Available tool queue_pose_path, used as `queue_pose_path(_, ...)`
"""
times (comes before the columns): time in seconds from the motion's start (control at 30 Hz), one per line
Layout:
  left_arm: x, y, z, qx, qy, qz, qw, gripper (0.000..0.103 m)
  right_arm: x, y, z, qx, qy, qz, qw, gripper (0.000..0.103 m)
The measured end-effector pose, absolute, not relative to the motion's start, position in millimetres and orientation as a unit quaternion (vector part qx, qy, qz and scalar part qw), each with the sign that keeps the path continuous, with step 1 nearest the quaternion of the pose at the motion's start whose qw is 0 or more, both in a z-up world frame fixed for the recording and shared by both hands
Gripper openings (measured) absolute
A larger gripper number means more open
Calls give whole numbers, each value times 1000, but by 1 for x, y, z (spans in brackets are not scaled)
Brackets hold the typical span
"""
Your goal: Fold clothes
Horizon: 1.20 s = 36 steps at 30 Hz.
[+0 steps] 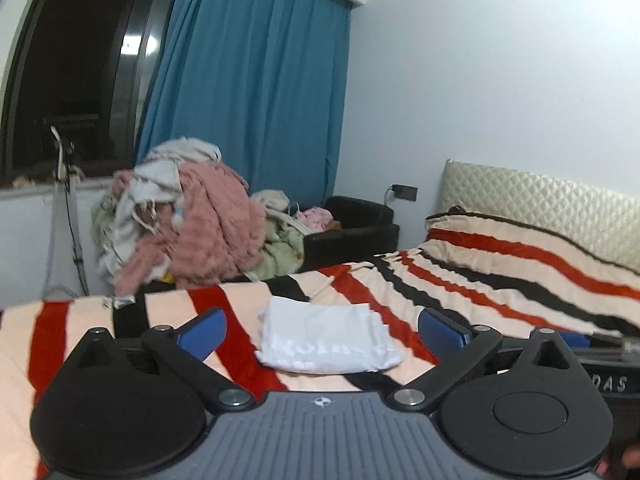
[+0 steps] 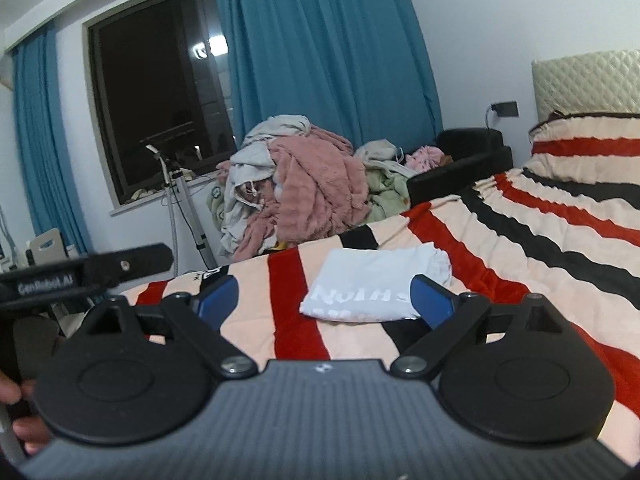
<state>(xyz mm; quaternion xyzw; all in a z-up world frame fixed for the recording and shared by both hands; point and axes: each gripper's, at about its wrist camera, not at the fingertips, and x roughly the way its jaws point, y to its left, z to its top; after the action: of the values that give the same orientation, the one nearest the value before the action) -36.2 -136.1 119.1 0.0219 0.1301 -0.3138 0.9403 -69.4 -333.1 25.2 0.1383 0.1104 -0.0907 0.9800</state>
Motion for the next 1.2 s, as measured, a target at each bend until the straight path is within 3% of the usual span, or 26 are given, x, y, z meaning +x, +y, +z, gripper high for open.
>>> queue_pose_path(0.6, -31, -98, 66, 38, 160, -247, 955, 103, -43, -312, -25, 117, 113, -110, 981, 94)
queue_pose_path(1.2, -11, -99, 47, 36, 193, -236, 952, 103, -31, -310, -36, 105, 143, -135, 975, 94)
